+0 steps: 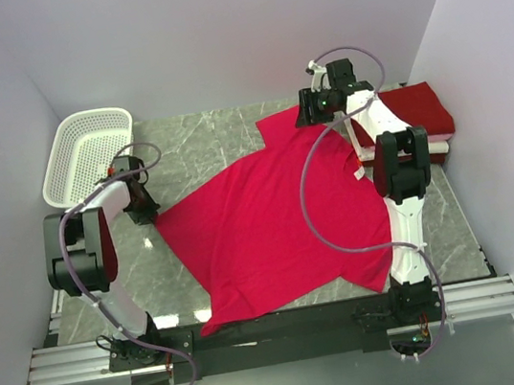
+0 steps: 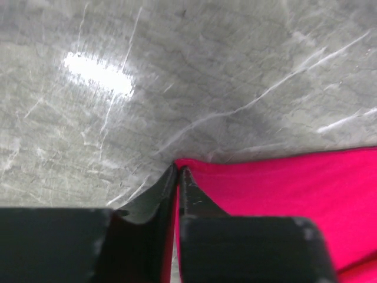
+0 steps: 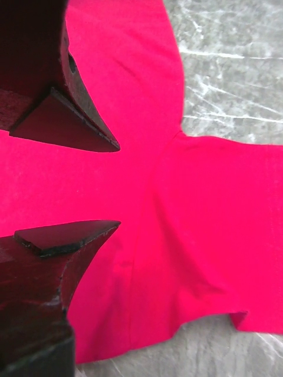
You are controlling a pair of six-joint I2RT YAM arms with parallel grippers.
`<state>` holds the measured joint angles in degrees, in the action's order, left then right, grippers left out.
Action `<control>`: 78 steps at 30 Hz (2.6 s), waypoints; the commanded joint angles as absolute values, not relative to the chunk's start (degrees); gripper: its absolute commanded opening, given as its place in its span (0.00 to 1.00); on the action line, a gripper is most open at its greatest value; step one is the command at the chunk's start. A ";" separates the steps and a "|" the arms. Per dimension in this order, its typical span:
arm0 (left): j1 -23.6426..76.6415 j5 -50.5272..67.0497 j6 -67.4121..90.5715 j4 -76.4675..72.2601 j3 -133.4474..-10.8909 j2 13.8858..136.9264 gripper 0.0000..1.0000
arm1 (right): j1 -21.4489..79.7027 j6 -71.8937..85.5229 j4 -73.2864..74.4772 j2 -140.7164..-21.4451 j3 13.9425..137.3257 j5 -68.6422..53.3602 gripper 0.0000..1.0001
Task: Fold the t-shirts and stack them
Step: Flatten the tshirt out
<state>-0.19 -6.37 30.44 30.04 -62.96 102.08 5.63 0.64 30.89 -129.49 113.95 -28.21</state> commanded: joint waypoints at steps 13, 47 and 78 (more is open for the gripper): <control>-1.48 -15.31 25.93 35.33 -57.40 97.14 0.00 | 5.36 -0.20 31.99 -126.82 118.98 -35.59 0.59; -11.51 11.34 30.50 28.65 -48.08 76.29 0.00 | 8.79 -3.69 55.89 -141.68 127.71 -10.55 0.13; -13.54 17.22 27.42 24.96 -45.53 73.83 0.00 | 4.75 -12.49 53.35 -129.69 121.41 -24.78 0.51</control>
<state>-13.21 14.87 28.99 27.53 -46.39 73.87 5.48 -15.88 54.89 -123.85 113.03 -22.13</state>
